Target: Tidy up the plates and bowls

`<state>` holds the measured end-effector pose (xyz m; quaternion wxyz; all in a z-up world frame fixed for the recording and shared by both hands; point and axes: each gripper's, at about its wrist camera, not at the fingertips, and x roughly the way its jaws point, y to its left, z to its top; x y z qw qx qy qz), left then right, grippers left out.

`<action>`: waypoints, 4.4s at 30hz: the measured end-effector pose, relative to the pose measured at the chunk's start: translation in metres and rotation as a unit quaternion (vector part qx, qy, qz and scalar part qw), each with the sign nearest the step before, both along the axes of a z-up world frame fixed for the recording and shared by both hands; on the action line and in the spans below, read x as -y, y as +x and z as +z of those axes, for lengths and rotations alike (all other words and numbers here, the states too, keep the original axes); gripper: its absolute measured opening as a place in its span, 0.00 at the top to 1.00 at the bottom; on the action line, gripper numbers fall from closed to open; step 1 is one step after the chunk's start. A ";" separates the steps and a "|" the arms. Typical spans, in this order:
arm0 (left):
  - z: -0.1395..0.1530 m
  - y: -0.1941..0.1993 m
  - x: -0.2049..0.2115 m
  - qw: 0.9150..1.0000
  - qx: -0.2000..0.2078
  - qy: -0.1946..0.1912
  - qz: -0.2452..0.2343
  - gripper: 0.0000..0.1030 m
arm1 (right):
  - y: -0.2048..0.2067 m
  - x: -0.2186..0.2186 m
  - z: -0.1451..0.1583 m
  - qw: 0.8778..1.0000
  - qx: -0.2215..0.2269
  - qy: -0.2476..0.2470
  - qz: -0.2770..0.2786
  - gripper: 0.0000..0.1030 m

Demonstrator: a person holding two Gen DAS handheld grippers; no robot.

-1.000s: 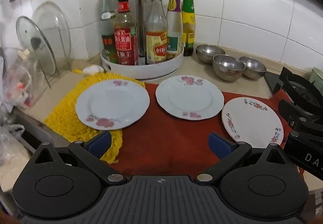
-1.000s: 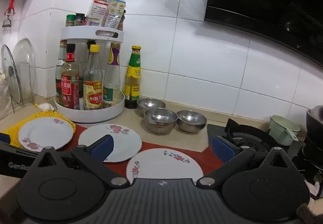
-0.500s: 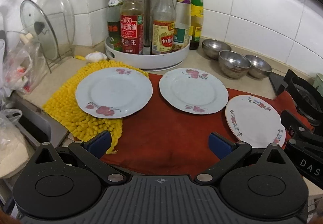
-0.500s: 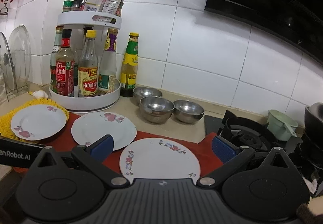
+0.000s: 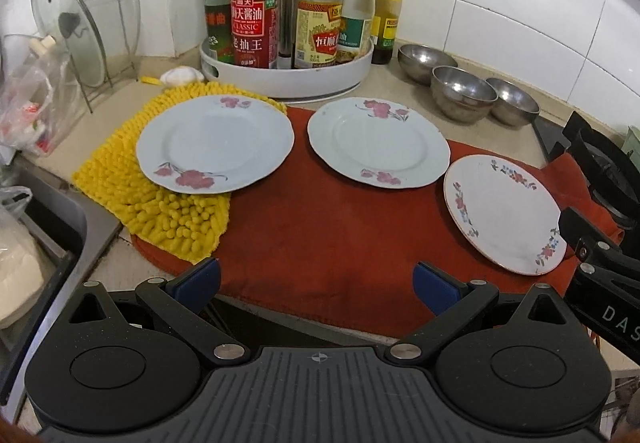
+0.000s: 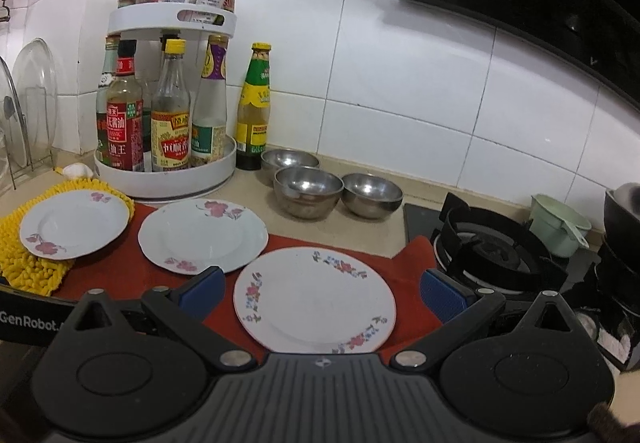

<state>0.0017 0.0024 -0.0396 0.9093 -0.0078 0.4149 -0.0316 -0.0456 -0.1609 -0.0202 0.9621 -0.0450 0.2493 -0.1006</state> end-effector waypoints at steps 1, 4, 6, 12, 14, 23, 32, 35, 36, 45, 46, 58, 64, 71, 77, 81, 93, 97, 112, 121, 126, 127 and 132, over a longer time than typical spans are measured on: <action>0.000 -0.001 0.000 1.000 0.000 0.000 -0.001 0.00 | -0.001 -0.001 0.000 1.000 -0.001 0.002 0.000 0.03; 0.000 -0.002 0.002 1.000 -0.002 0.002 -0.005 0.00 | -0.004 0.000 -0.001 1.000 -0.001 0.005 0.000 0.03; -0.001 -0.004 0.002 1.000 -0.003 0.005 -0.008 0.00 | -0.005 0.000 -0.001 1.000 -0.001 0.005 0.000 0.03; -0.004 -0.007 0.006 1.000 -0.009 0.008 -0.017 0.00 | -0.009 0.001 -0.003 1.000 -0.007 0.005 -0.003 0.03; -0.005 -0.007 0.007 1.000 -0.011 0.011 -0.019 0.00 | -0.009 0.001 -0.003 1.000 -0.009 0.005 -0.004 0.03; -0.005 -0.010 0.008 1.000 -0.008 0.011 -0.022 0.00 | -0.012 0.000 -0.003 1.000 -0.006 0.006 -0.004 0.03; -0.005 -0.011 0.007 1.000 -0.006 -0.005 -0.026 0.00 | -0.014 0.002 -0.002 1.000 0.000 0.009 -0.007 0.03; -0.004 -0.011 0.007 1.000 -0.005 -0.009 -0.027 0.00 | -0.015 0.002 -0.002 1.000 0.002 0.008 -0.008 0.03; -0.005 -0.011 0.007 1.000 -0.004 -0.010 -0.027 0.00 | -0.015 0.002 -0.002 1.000 0.003 0.009 -0.008 0.03; -0.006 -0.010 0.004 0.999 -0.011 -0.019 -0.028 0.00 | -0.015 0.001 -0.002 1.000 0.002 0.010 -0.009 0.03; -0.006 -0.010 0.003 0.999 -0.011 -0.020 -0.027 0.00 | -0.015 0.001 -0.002 1.000 0.003 0.010 -0.009 0.03; -0.008 -0.010 -0.001 0.999 -0.016 -0.025 -0.028 0.00 | -0.014 0.000 -0.003 1.000 -0.001 0.008 -0.011 0.03; -0.008 -0.008 -0.002 0.999 -0.014 -0.025 -0.028 0.00 | -0.014 0.000 -0.005 1.000 -0.007 0.011 -0.014 0.03; -0.010 -0.005 -0.001 0.999 -0.019 -0.024 -0.033 0.00 | -0.012 0.001 -0.008 1.000 -0.019 0.016 -0.014 0.03; -0.014 0.009 0.003 0.999 -0.027 -0.024 -0.022 0.00 | 0.002 0.005 -0.012 0.999 -0.027 0.022 0.003 0.03; -0.019 0.024 0.015 0.999 -0.040 -0.023 -0.028 0.00 | 0.015 0.018 -0.017 0.999 -0.037 0.028 0.005 0.03; -0.038 0.077 0.063 0.993 -0.064 -0.053 -0.085 0.00 | 0.071 0.088 -0.038 0.995 -0.084 0.063 -0.002 0.08; -0.043 0.092 0.083 0.992 -0.060 -0.035 -0.104 0.00 | 0.089 0.104 -0.046 0.991 -0.101 0.083 0.022 0.15; -0.065 0.129 0.124 0.984 -0.115 -0.034 -0.131 0.06 | 0.134 0.146 -0.076 0.962 -0.176 0.183 0.099 0.52; -0.068 0.130 0.141 0.982 -0.121 -0.011 -0.143 0.08 | 0.137 0.162 -0.076 0.953 -0.179 0.211 0.120 0.55; -0.068 0.130 0.147 0.983 -0.120 -0.011 -0.139 0.08 | 0.137 0.169 -0.076 0.953 -0.181 0.210 0.119 0.55; -0.068 0.130 0.148 0.983 -0.120 -0.011 -0.140 0.08 | 0.138 0.171 -0.077 0.954 -0.184 0.208 0.116 0.55; -0.069 0.132 0.156 0.982 -0.117 0.004 -0.149 0.10 | 0.138 0.173 -0.089 0.946 -0.197 0.229 0.121 0.56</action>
